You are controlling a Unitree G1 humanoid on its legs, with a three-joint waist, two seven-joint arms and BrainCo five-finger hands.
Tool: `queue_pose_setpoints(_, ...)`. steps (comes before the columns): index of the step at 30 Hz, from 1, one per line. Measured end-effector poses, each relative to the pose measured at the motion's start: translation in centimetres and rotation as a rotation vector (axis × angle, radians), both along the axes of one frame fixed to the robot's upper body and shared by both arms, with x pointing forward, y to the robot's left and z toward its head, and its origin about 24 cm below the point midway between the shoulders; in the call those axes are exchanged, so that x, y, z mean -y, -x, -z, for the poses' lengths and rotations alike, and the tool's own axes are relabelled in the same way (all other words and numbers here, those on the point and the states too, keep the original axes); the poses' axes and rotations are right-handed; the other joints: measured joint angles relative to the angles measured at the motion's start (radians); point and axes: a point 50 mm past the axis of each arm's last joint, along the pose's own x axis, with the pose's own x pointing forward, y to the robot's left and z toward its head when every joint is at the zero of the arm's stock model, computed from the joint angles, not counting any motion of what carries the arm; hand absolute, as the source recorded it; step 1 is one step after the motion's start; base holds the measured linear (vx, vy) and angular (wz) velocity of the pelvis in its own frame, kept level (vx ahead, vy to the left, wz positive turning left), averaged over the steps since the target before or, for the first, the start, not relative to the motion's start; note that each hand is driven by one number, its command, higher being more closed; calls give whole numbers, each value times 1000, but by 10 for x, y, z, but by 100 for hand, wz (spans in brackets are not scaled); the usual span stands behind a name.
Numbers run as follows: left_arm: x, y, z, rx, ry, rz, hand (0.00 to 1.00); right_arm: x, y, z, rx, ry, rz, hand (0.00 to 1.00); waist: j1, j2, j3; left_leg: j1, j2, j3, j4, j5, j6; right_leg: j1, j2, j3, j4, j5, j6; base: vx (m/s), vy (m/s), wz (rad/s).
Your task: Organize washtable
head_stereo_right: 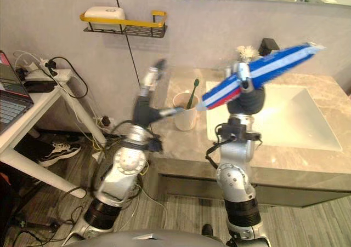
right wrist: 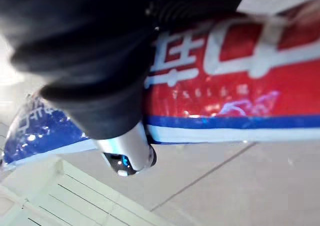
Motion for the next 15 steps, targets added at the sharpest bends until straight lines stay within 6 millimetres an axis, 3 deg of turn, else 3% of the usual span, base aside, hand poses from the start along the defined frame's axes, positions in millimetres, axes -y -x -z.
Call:
queue_pose_setpoints(9, -44, 16, -7, 47, 63, -209, 0, 16, 2, 6, -32, -11, 71, 100, 2, -1, 1, -1, 0, -2, -2, 0, 0, 1, -1, -3, 0, -1, 0, 0, 0, 0)
queue_pose_setpoints(15, -77, 27, 11, -33, 51, -362, 0, 28, 3, 7, -42, -5, 123, 100, 3, -5, 4, -1, 0, -3, -7, 0, 0, -1, -1, -5, 0, -4, 1, 0, 0, 0)
